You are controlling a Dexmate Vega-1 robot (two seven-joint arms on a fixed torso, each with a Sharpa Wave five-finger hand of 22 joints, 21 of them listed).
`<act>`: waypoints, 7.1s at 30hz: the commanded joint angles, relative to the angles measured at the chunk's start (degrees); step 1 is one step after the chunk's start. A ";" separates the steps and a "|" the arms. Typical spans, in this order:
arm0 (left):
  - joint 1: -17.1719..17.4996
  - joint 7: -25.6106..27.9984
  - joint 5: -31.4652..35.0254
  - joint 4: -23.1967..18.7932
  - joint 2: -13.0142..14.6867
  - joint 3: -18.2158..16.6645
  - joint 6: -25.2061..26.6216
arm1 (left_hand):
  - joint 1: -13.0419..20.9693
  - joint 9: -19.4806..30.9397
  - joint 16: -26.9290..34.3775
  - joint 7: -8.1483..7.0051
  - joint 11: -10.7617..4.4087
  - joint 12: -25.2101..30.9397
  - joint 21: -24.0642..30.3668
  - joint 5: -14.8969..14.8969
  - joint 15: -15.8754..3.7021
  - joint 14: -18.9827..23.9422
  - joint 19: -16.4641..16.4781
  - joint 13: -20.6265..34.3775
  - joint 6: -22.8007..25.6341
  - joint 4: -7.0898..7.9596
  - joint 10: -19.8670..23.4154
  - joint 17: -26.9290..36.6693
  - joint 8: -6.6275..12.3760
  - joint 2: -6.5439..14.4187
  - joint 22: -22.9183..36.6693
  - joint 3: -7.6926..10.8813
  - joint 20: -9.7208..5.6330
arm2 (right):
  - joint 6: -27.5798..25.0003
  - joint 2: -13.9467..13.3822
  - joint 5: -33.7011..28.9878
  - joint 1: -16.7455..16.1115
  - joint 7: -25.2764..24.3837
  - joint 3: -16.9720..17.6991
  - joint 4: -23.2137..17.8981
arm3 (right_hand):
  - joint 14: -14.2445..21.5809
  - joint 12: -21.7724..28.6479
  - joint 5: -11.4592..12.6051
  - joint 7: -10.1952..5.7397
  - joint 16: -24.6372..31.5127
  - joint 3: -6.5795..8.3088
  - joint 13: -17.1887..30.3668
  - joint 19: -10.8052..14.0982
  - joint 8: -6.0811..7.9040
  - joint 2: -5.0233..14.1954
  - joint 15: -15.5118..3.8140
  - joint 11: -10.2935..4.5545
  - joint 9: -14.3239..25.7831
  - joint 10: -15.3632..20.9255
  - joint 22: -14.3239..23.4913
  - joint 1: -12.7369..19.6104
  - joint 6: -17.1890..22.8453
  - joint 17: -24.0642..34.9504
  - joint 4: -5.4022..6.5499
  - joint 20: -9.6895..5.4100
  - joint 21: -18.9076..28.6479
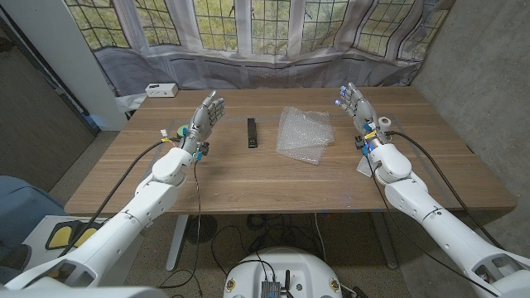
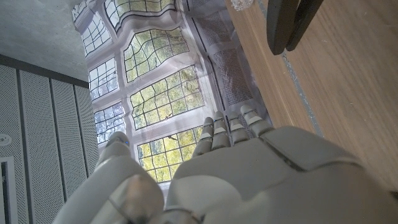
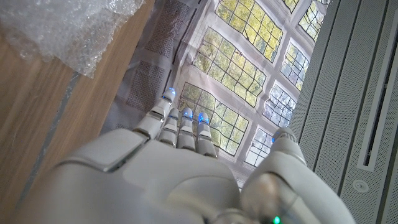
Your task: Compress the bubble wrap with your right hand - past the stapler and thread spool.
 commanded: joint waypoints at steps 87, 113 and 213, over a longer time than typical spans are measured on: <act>-0.64 -4.56 -1.43 0.34 0.43 0.28 -1.82 | 1.04 0.28 -0.60 -0.12 0.24 -0.87 -1.13 -0.42 0.31 0.44 -0.15 0.36 2.20 -0.69 0.77 0.20 -0.54 0.70 0.28 0.03 0.51 | -27.25 -8.47 -42.07 4.16 -13.67 -9.51 -18.86 | -8.69 -2.78 -0.51 -5.53 -3.54 1.83 -0.40 -9.49 -1.92 0.28 -0.62 -3.29 0.12 -9.57 0.03 6.63 -8.49 -0.68 -1.16 1.70 -2.43; -1.40 -5.74 -0.33 -0.09 1.35 0.86 -1.76 | 1.14 0.28 -0.59 -0.06 0.53 -0.97 -1.15 -0.48 0.40 0.81 0.19 0.37 1.52 -0.80 1.14 0.19 -1.00 0.85 0.29 -0.02 0.39 | -36.94 -8.65 -52.17 10.65 -9.35 -16.68 -18.28 | -10.83 -3.12 -0.46 -5.30 -3.84 1.68 -0.52 -12.13 -1.87 -0.23 -0.28 -3.26 0.05 -11.71 0.05 7.06 -10.64 -0.78 -1.04 1.68 -2.67; -1.60 -3.26 -0.85 1.60 -0.40 1.40 0.26 | 2.23 0.28 -0.77 -0.40 -0.17 -1.44 -1.47 -0.68 -0.17 1.31 0.10 0.38 2.22 -1.27 1.76 0.15 -0.94 2.35 0.30 0.57 1.25 | -53.92 0.10 -62.39 31.91 21.17 -37.49 -1.31 | -19.59 -3.48 -0.60 -2.94 -4.29 0.09 -0.12 -18.66 -1.95 -2.30 4.31 -1.02 0.42 -24.00 0.10 6.16 -24.41 -0.40 -0.57 5.45 -2.71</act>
